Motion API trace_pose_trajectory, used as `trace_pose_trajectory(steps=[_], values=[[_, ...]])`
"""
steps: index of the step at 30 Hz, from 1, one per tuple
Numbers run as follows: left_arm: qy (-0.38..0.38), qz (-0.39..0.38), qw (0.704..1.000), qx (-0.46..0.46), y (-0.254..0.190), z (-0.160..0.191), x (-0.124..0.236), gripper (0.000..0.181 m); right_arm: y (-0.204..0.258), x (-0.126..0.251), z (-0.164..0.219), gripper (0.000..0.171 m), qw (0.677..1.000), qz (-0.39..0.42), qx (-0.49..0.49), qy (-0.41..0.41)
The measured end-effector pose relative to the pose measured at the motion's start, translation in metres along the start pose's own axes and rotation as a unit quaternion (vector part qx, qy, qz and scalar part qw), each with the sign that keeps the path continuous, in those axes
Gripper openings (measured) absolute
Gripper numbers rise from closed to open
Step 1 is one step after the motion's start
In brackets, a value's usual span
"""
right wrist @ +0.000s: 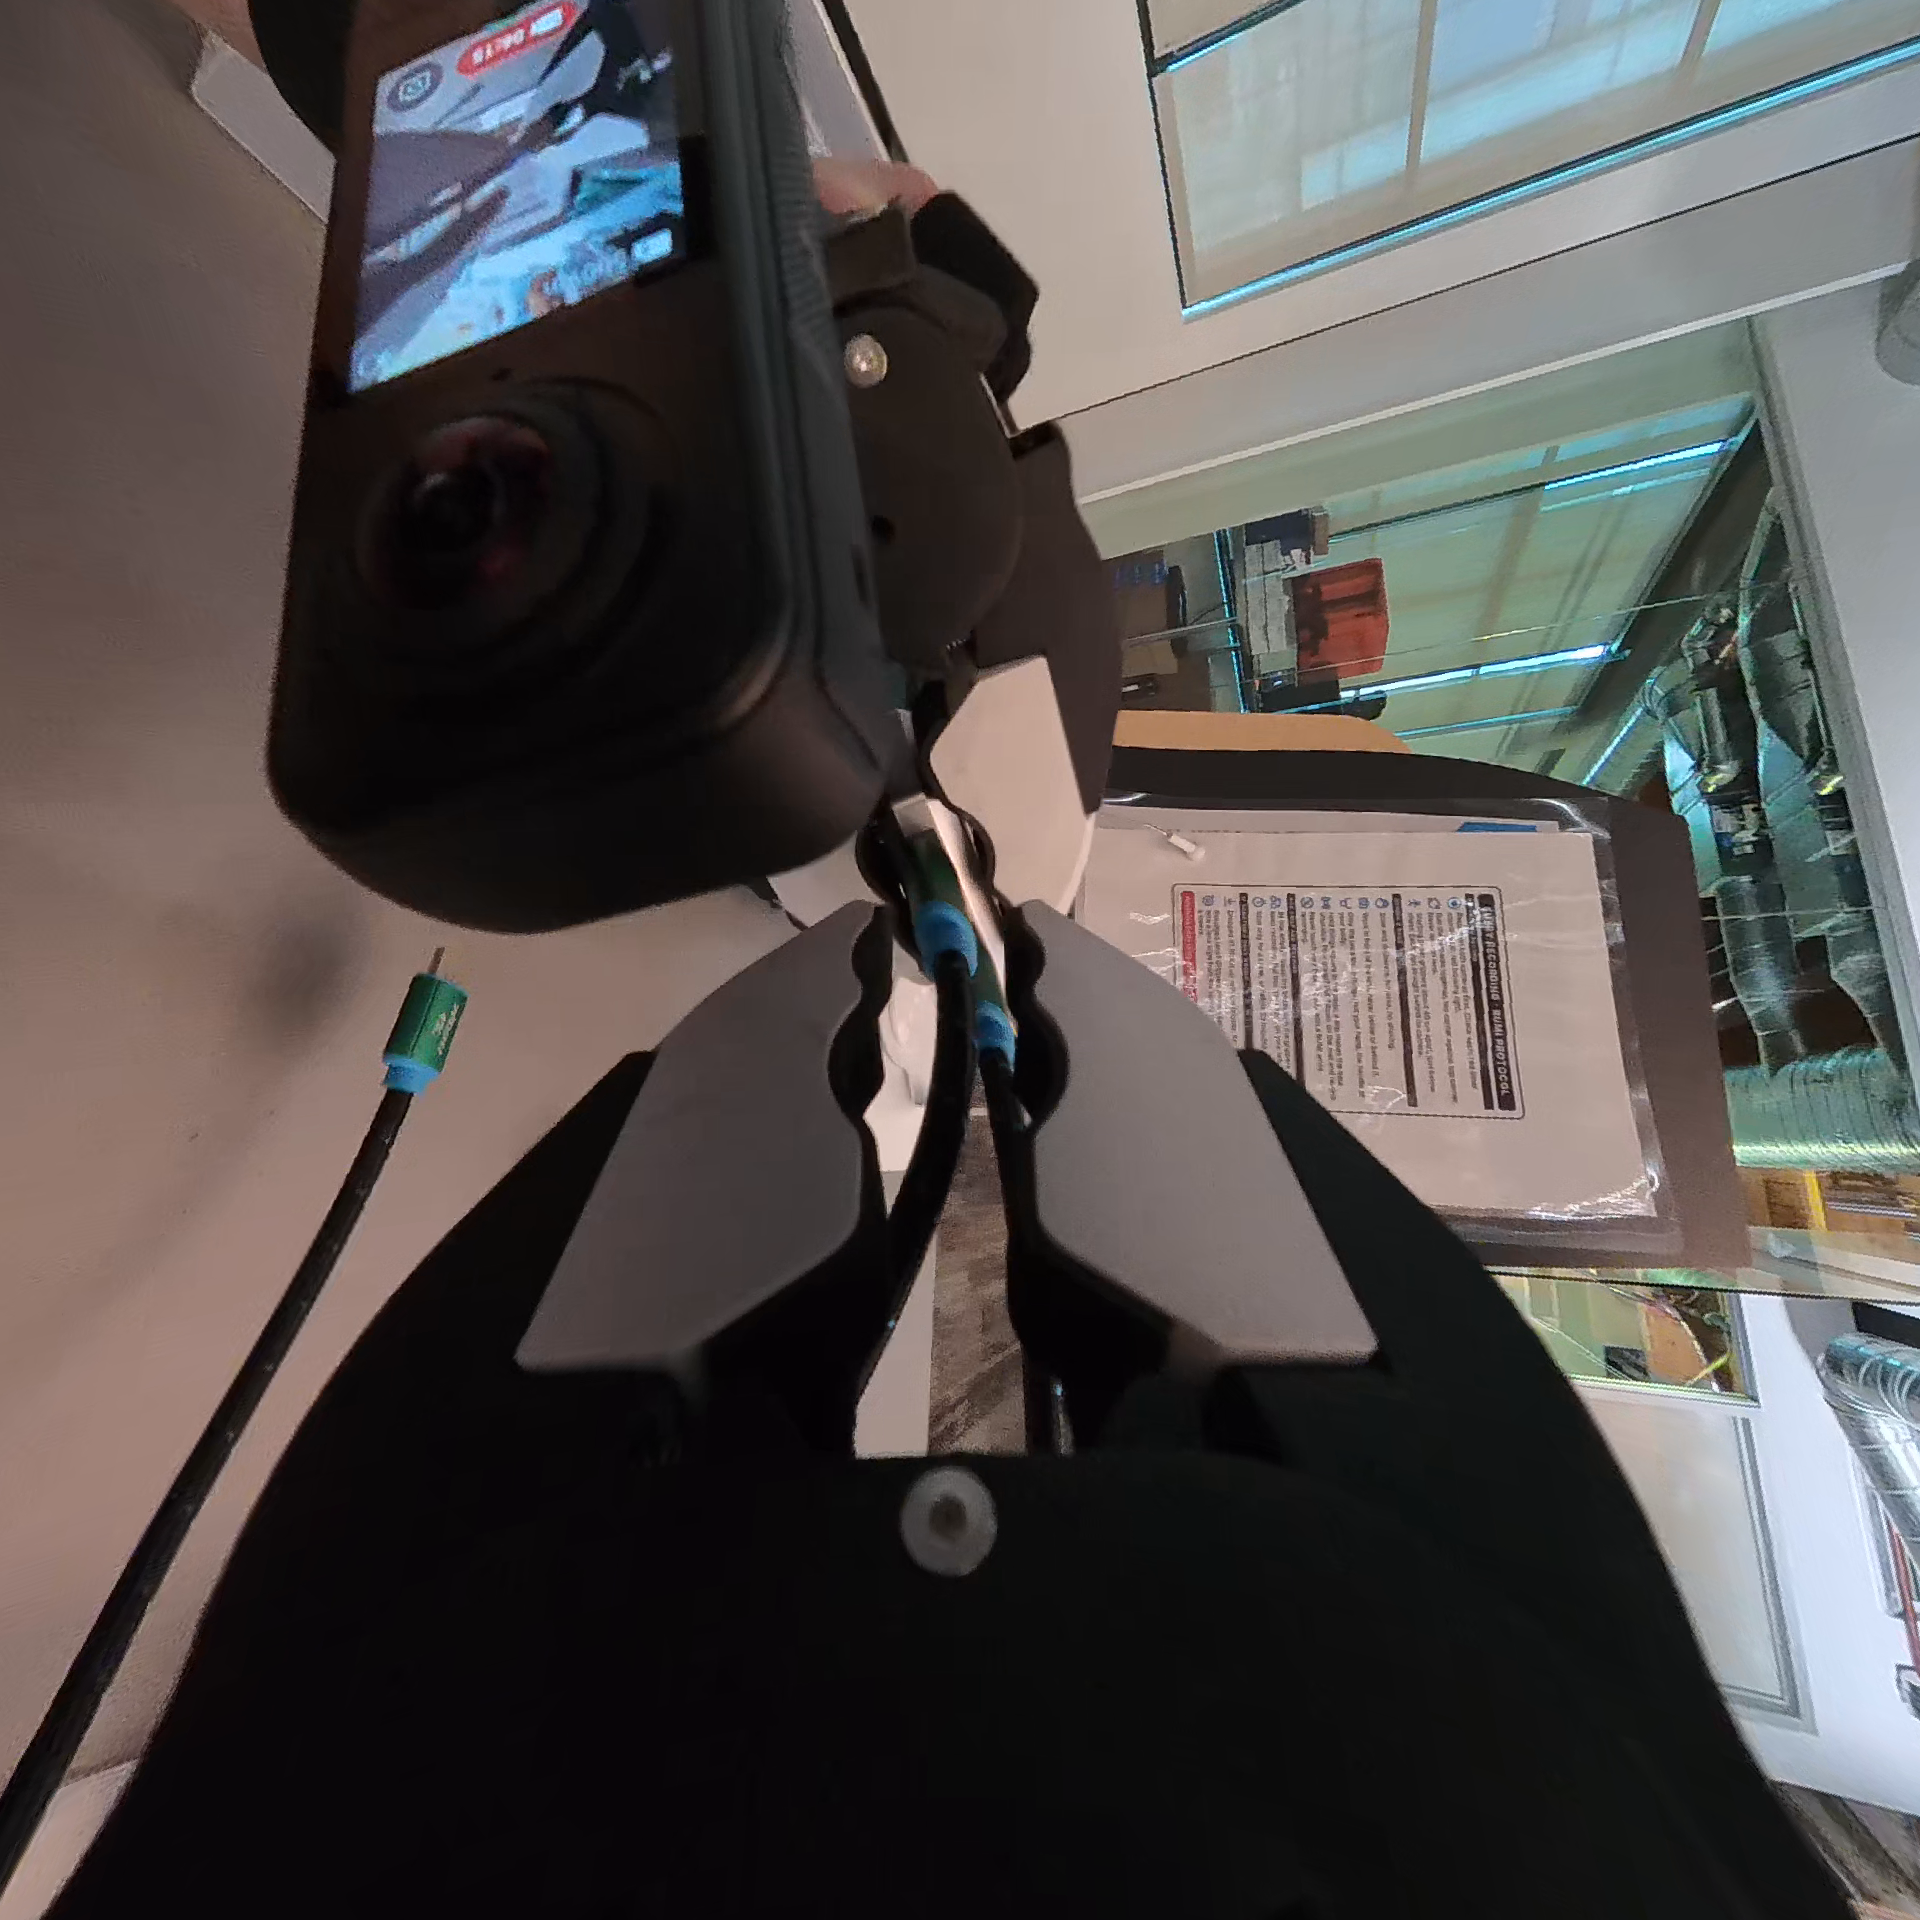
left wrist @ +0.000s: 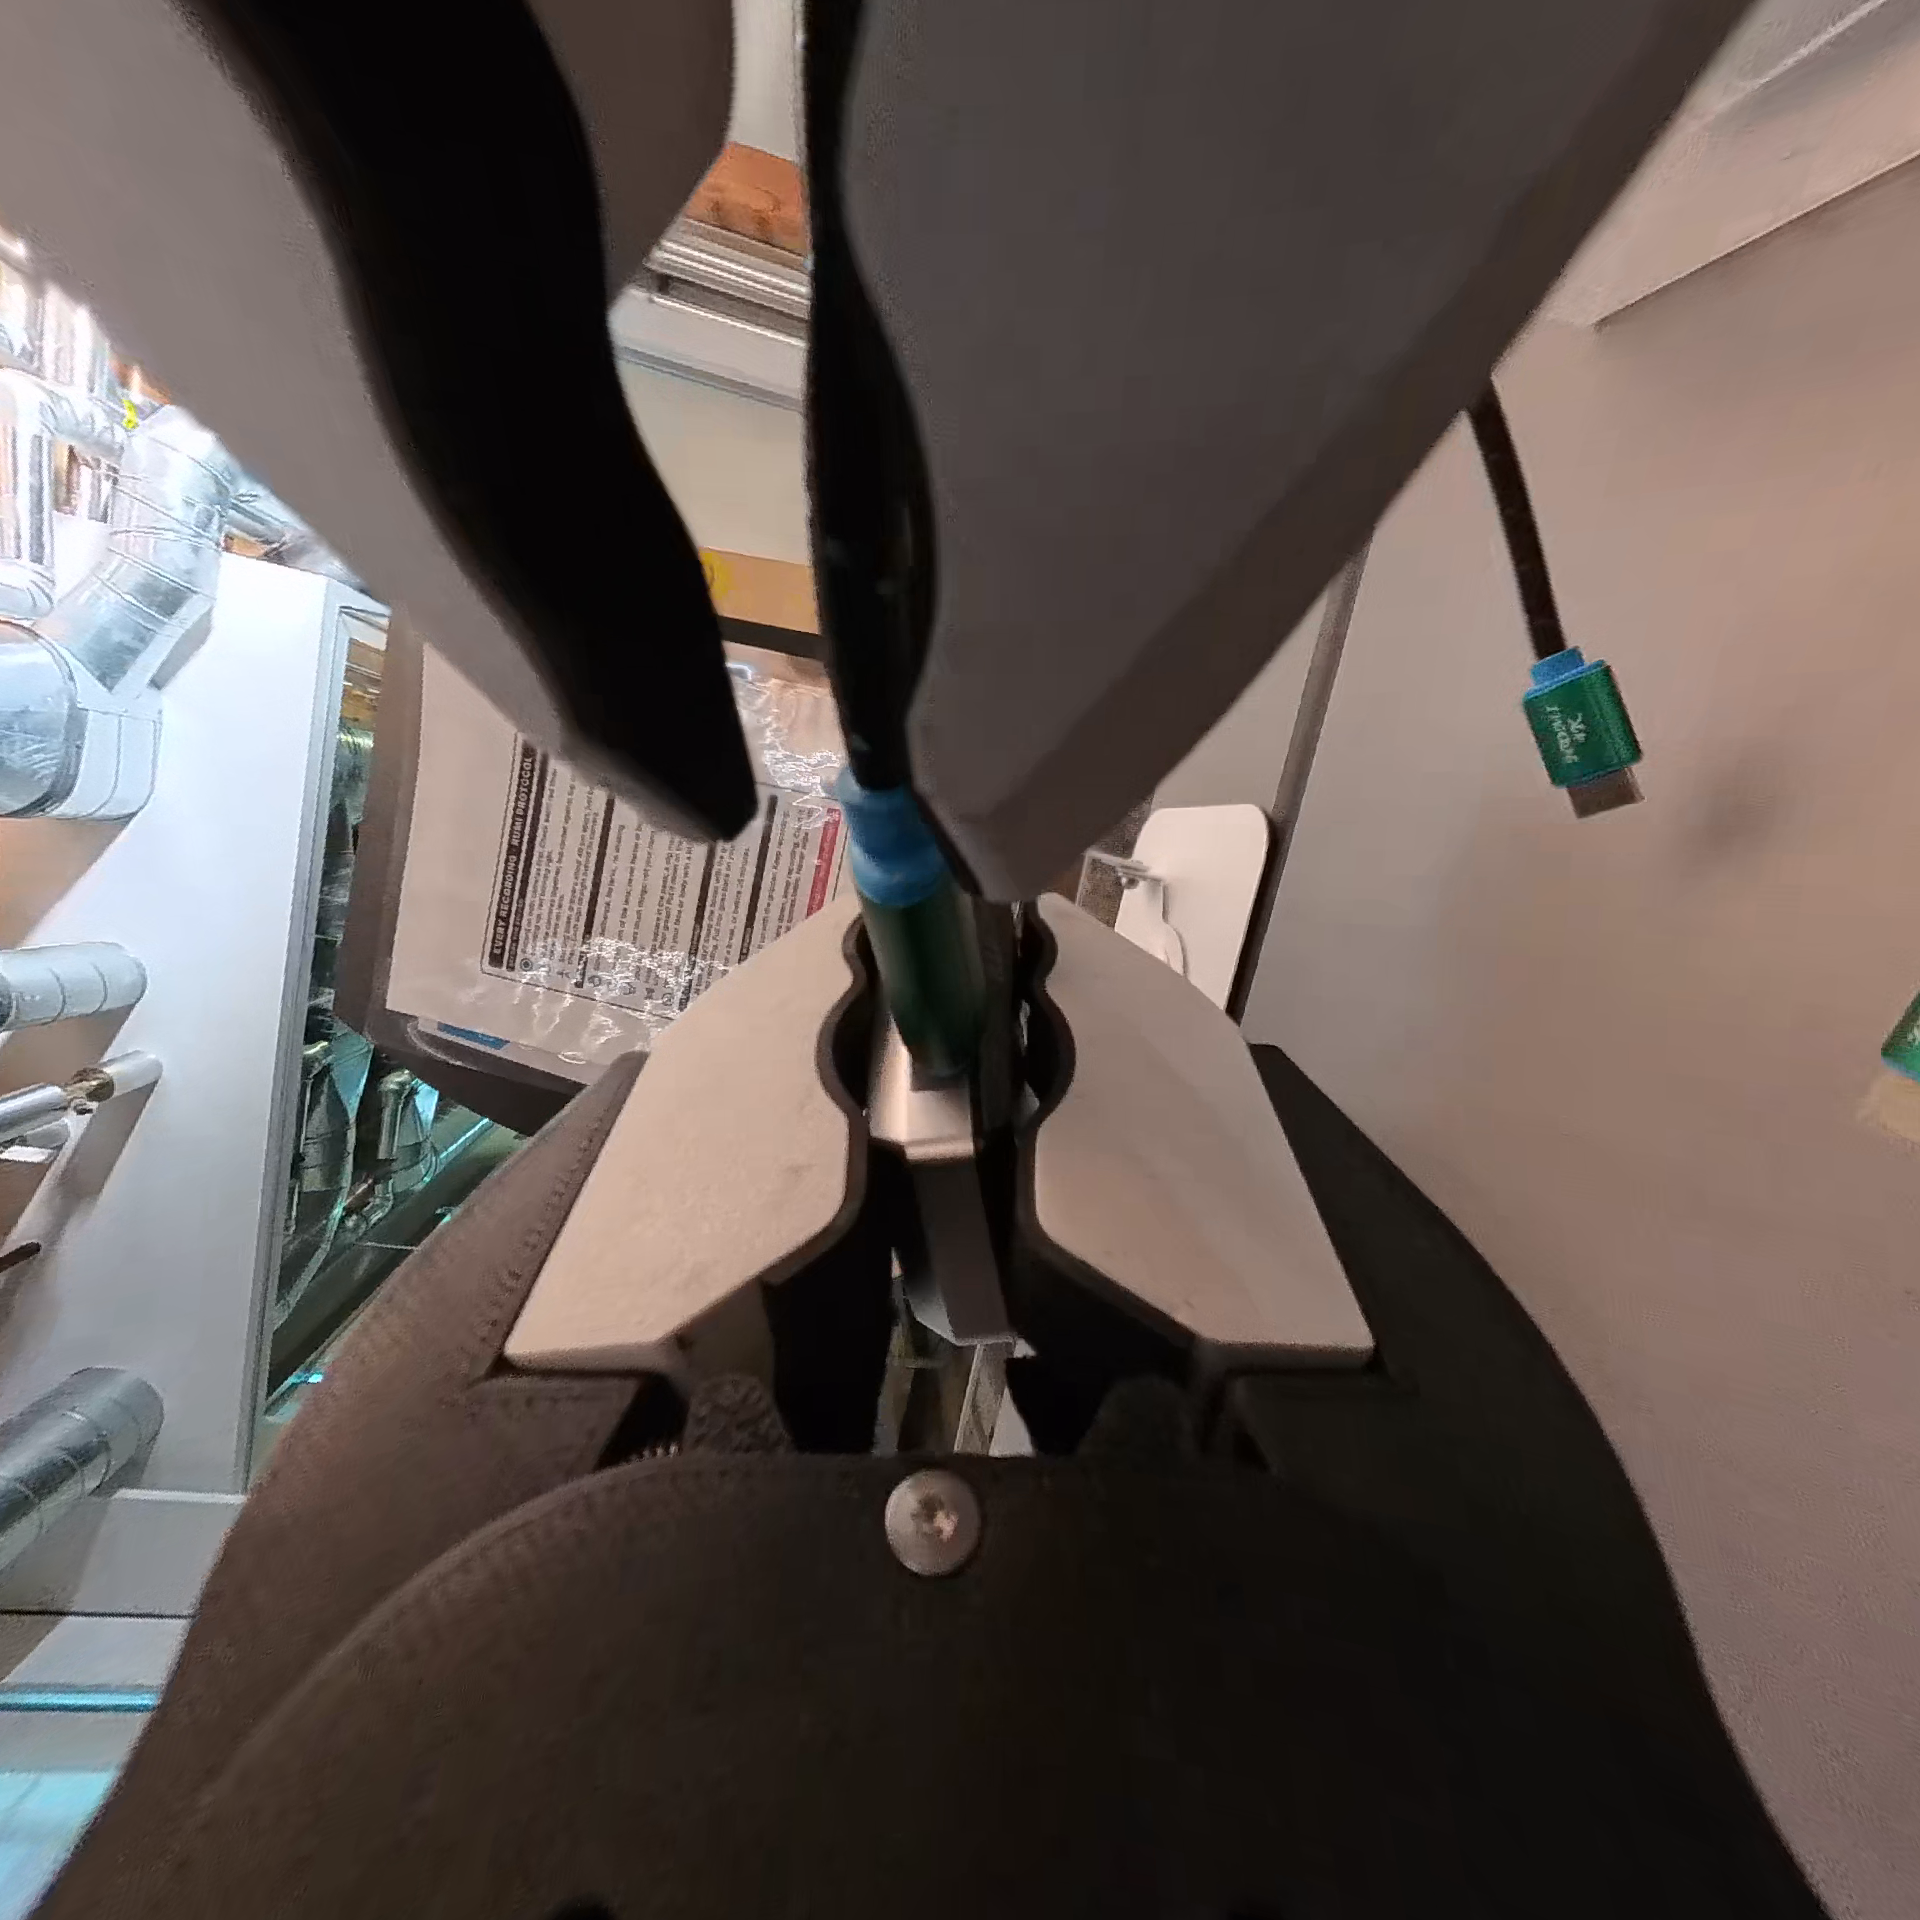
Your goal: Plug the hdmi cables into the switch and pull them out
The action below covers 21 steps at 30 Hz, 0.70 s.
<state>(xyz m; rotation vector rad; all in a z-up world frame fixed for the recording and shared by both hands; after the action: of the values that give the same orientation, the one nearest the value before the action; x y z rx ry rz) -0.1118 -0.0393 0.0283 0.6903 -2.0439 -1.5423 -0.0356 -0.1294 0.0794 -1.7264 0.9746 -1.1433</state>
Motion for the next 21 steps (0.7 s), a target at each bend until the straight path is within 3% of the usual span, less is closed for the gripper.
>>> trace_pose_trajectory(steps=[5, 8, 12, 15, 18, 21], values=[[0.007, -0.016, 1.0, 0.006, 0.001, 0.002, -0.001, 0.025, -0.007, 0.012, -0.001, 0.023, 0.999, -0.013, -0.042, 0.005], [0.011, -0.053, 0.998, 0.013, 0.006, 0.004, 0.0, 0.024, -0.022, 0.027, 0.002, 0.024, 0.987, -0.031, -0.152, 0.031], [0.003, -0.095, 0.995, -0.014, 0.005, 0.003, 0.004, 0.024, -0.042, 0.049, 0.008, 0.024, 0.93, -0.077, -0.359, 0.001], [0.001, -0.112, 0.992, -0.053, -0.002, 0.0, 0.003, 0.024, -0.049, 0.059, 0.015, 0.025, 0.88, -0.105, -0.462, -0.018], [0.002, -0.107, 0.992, -0.071, -0.007, -0.001, 0.0, 0.024, -0.048, 0.057, 0.026, 0.029, 0.856, -0.096, -0.505, 0.056], [0.008, -0.091, 0.994, -0.066, -0.011, -0.001, -0.004, 0.024, -0.043, 0.046, 0.026, 0.03, 0.859, -0.112, -0.494, 0.074]])
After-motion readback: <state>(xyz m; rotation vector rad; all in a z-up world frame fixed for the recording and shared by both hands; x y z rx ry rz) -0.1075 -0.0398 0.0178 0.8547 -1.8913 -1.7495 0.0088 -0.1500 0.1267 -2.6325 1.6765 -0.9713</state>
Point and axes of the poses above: each gripper's, where its closed fingertips meet, x back along the fingers, z out of its underside, y = z × x across the jaws, the point moved 10 cm from there along x, back along the fingers, and after that the axes turned 4 degrees about y, right-handed, at the moved point
